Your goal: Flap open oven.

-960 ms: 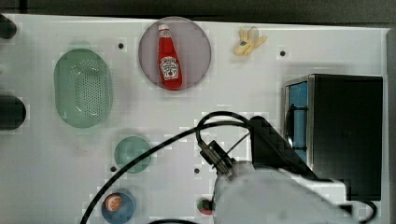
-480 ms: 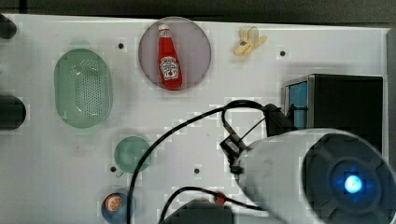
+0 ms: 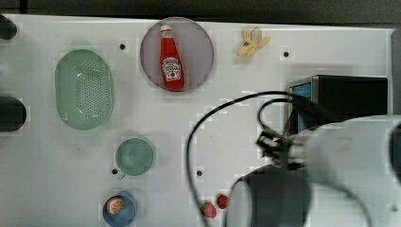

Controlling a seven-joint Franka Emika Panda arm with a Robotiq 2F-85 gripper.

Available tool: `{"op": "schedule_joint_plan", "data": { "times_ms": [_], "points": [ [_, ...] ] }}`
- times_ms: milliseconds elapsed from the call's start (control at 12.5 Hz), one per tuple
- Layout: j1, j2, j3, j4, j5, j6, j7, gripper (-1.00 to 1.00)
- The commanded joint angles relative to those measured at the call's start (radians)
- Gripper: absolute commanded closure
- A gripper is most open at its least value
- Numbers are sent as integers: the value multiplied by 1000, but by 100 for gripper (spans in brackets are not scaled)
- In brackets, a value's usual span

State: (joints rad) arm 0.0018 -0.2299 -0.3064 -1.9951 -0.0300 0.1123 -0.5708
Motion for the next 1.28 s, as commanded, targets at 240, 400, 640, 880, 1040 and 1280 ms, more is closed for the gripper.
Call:
{"op": "schedule_joint_plan", "data": {
  "times_ms": [240,400,640,880,1040,1280],
  "points": [
    [-17,132,-110,-25,-29,224,-514,65],
    [-18,186,-143,-47,-37,335,-614,65],
    [-18,259,-178,-96,-37,468,-641,65],
    [-19,309,-187,-161,-37,596,-641,65],
    [-20,334,-188,-207,-37,687,-642,65],
    [-22,374,-189,-249,-37,782,-642,65]
  ]
}}
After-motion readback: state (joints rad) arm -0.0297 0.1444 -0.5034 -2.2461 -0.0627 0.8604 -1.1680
